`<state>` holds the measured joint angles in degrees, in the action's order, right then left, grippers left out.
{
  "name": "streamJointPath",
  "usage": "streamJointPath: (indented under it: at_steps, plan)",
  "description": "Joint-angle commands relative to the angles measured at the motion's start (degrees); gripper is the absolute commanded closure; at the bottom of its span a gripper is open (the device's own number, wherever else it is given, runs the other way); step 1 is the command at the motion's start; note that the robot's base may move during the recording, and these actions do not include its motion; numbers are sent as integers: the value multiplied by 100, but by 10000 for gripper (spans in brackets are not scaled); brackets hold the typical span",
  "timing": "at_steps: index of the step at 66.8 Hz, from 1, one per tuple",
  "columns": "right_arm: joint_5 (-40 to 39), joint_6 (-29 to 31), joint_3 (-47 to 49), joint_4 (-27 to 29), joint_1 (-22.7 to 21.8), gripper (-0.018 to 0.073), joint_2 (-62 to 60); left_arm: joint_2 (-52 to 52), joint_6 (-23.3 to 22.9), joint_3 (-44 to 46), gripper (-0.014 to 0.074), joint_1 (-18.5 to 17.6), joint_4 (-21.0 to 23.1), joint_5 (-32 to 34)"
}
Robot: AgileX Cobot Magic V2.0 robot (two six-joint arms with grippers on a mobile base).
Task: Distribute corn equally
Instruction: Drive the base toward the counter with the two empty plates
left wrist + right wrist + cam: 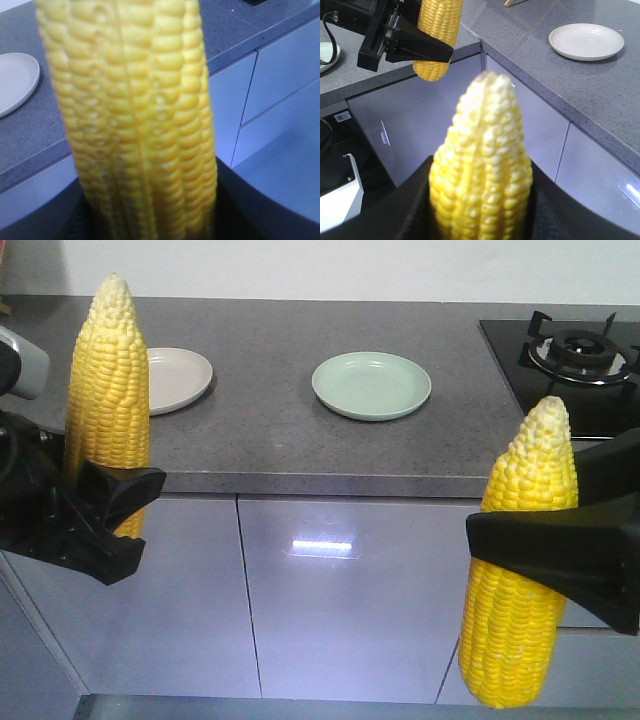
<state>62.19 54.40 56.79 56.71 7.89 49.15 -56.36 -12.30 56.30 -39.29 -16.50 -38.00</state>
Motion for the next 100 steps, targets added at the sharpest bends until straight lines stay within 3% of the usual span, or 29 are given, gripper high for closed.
streamJointPath:
  at_steps: [1, 100]
  plan:
    - [-184, 62, 130, 326, -14, 397, -36, 82, 3, 150, 339, -23, -55, 385]
    - [-184, 68, 130, 326, -14, 397, -36, 82, 3, 150, 343, -23, -55, 385]
